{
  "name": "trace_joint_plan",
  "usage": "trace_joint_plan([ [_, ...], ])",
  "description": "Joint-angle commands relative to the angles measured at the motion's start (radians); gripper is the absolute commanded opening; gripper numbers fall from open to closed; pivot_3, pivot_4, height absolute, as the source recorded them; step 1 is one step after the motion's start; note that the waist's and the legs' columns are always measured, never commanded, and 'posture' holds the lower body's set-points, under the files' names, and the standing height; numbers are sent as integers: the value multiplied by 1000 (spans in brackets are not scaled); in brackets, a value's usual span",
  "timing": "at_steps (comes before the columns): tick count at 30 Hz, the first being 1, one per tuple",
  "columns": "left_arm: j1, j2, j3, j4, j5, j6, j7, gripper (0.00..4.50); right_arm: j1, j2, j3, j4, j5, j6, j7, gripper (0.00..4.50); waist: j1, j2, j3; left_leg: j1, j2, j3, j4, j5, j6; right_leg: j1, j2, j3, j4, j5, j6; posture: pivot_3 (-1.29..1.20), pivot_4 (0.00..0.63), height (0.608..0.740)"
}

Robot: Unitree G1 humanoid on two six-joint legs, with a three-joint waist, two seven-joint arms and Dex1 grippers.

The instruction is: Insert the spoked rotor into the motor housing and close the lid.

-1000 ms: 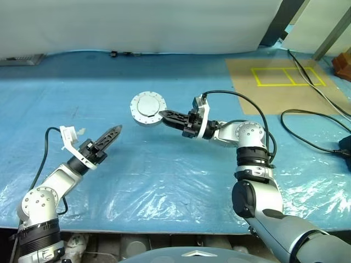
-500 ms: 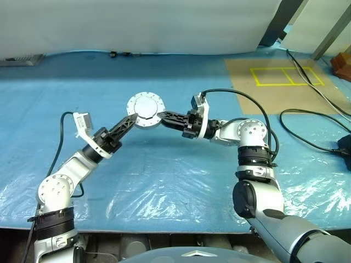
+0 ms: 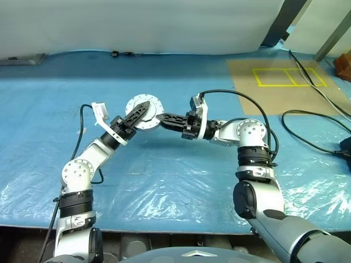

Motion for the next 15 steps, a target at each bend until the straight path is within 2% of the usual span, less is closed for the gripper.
trace_joint_plan([
  [1,14,8,-5,-44,-12,14,14,2921,-19,8,-10,-47,53,-6,24,1218,0,0,0,0,0,0,0,0,0,0,0,0,0,0,0,0,150,740],
  [3,8,9,-10,-41,-12,16,27,2711,-20,8,-7,-42,52,-9,24,1218,1,0,0,0,0,0,1,0,0,0,0,0,0,0,0,0,150,740],
  [10,-9,2,-28,-42,-14,22,57,2696,-18,15,11,-40,27,-46,13,1218,1,0,0,0,0,0,3,0,0,0,0,0,1,0,0,0,150,740],
  [15,-25,-4,-30,-28,-12,20,85,2671,4,19,49,-88,-31,-173,-15,1218,-1,0,0,0,0,0,2,0,0,0,0,0,1,0,0,0,150,740],
])
